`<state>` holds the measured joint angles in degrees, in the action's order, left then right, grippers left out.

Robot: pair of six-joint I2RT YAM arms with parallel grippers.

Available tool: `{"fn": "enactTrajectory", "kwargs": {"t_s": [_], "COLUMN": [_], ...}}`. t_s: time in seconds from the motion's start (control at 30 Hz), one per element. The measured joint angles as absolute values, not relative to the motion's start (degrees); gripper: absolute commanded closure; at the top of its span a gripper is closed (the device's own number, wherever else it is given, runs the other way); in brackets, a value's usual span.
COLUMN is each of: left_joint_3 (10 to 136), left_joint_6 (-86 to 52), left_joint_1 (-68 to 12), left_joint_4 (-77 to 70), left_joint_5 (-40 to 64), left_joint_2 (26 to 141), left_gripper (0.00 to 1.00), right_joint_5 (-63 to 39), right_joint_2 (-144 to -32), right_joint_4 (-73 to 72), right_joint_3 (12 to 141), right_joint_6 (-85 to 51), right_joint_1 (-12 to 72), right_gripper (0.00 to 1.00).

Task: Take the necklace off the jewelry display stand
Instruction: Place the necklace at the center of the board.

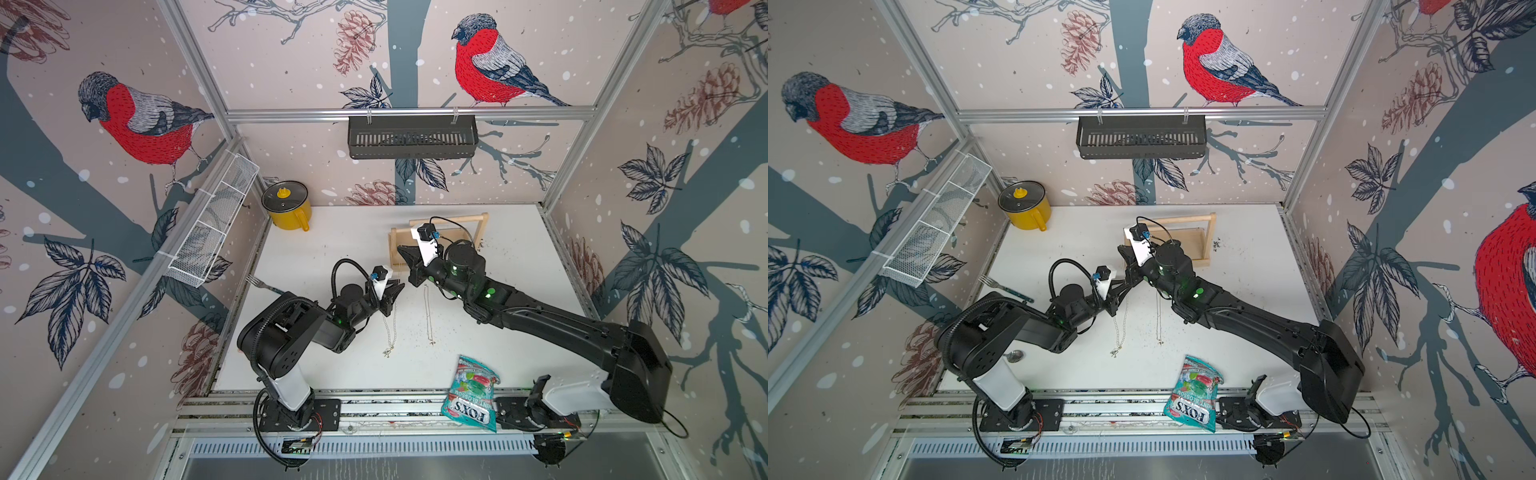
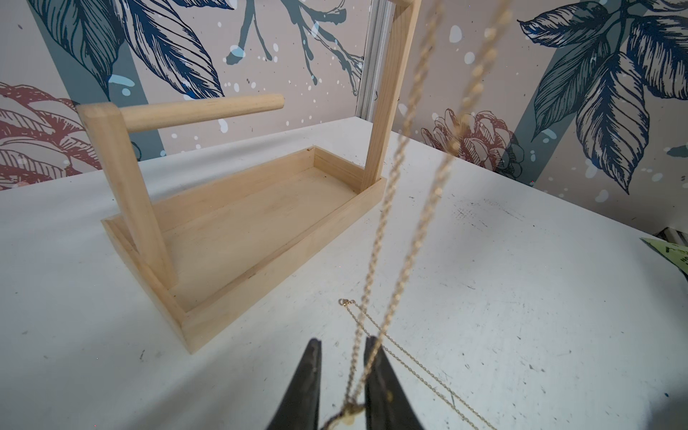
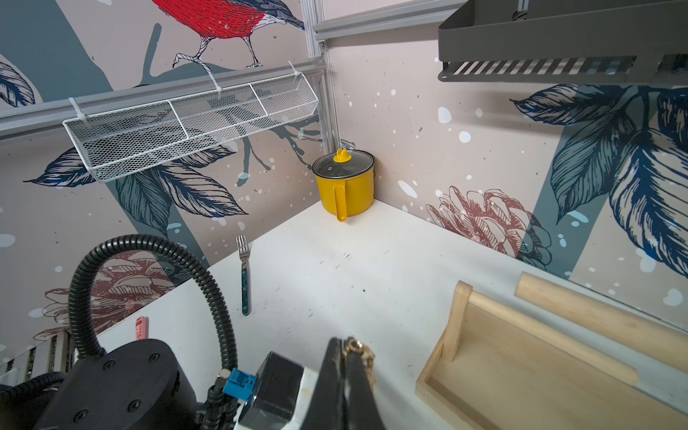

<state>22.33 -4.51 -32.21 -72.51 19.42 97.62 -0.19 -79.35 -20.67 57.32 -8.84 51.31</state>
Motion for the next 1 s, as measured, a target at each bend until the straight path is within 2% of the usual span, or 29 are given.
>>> {"fn": "enactTrajectory", "kwargs": {"t_s": [0.23, 0.57, 0.73, 1.0], "left_joint_3": [22.39, 22.44, 22.44, 22.48], "left_joint_6": [-4.69, -4.82, -5.17, -7.73], "left_joint_1": [-32.21, -32.18, -32.21, -32.45], "left_joint_4": [-72.51, -72.51, -72.55, -72.44], "left_joint_5": [19.49, 19.97, 21.02, 25.50], "left_joint_2": [98.21, 98.30, 98.30, 96.68], "left_gripper": [0.79, 0.95, 1.00, 1.00], "right_joint_5": [-0.19, -0.12, 0.05, 2.04], "right_joint_2": [-79.09, -79.09, -78.81, -75.31], "right_joint_4": [-20.84, -20.86, -20.75, -20.43], "right_joint_3": [57.32, 57.32, 57.30, 55.59], "right_joint_6": [-8.84, -8.82, -8.80, -8.84], "right_joint_1": [51.31, 51.31, 51.31, 51.83], "right_gripper": [0.99, 0.99, 1.00, 0.99]}}
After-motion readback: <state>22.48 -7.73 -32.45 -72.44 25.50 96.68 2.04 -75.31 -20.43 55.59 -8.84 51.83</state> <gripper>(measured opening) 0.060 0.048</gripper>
